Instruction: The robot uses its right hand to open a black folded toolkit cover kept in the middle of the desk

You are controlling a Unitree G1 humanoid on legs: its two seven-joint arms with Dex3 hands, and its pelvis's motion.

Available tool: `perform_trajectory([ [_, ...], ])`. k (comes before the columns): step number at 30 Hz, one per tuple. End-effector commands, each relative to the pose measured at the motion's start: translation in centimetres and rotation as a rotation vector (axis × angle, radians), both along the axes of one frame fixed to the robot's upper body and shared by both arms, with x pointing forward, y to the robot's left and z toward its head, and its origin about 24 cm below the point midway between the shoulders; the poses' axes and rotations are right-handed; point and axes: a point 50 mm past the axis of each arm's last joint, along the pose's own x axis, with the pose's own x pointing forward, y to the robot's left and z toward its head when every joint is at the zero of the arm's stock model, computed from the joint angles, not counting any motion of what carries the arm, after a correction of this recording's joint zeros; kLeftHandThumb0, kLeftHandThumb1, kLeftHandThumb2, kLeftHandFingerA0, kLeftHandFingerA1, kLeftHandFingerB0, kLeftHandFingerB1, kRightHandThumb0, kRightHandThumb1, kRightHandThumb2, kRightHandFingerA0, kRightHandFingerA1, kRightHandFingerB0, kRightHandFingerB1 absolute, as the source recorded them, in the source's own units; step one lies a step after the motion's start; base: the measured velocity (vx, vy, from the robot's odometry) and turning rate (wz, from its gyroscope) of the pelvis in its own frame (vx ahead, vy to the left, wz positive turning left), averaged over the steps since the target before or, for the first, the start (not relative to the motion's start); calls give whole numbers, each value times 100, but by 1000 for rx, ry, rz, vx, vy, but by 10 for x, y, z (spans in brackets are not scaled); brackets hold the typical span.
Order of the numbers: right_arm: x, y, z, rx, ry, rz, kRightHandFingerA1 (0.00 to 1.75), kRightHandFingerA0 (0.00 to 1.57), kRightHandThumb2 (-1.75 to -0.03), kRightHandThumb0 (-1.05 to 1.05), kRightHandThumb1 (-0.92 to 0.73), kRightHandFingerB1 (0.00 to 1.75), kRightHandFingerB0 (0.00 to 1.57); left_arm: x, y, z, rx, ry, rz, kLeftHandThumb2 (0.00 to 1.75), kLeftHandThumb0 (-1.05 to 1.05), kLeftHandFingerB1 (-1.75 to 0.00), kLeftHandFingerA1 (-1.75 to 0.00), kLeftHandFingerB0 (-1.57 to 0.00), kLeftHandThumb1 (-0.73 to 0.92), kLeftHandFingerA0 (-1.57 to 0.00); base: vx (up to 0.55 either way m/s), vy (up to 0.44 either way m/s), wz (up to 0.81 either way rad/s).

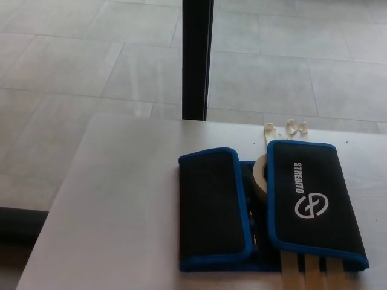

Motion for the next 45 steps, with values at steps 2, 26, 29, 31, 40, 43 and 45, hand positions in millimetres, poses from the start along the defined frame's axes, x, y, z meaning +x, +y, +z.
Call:
perform_trajectory([
  [2, -28, 87, -39, -771, 160, 717, 53, 11, -85, -67, -51, 44, 16, -5, 10, 9, -15, 10, 31, 63, -67, -53, -70, -39, 79, -44, 0, 0, 0],
  [26, -32, 73, -52, -1262, 137, 760, 56, 17, -61, -69, -68, 39, 26, -2, 12, 11, -18, -11, 53, 63, -65, -52, -68, -41, 77, -44, 0, 0, 0],
  [29, -30, 63, -52, -1349, 179, 732, 57, 9, -91, -74, -55, 48, 15, -1, 12, 11, -7, 8, 31, 63, -65, -51, -68, -41, 79, -45, 0, 0, 0],
  [31, -29, 60, -55, -1414, 191, 702, 42, 0, -60, -78, -70, 35, 18, -1, 12, 12, -8, 7, 22, 63, -67, -52, -70, -40, 79, -44, 0, 0, 0],
  [40, -25, 60, -66, -1619, 182, 619, 2, 0, -94, -105, -63, 22, 12, 14, 6, 15, -23, -213, 41, 58, -68, -45, -61, -55, 58, -55, 0, 0, 0],
  [43, -25, 61, -69, -1645, 185, 602, 2, 0, -94, -103, -61, 21, 12, 26, 3, 18, -30, -250, 29, 86, -72, -55, -67, -52, 42, -53, 0, 0, 0],
  [45, -25, 62, -71, -1674, 181, 589, 2, 0, -88, -97, -55, 21, 13, 32, 0, 20, -25, -271, 18, 56, -66, -46, -66, -56, 53, -56, 0, 0, 0],
])
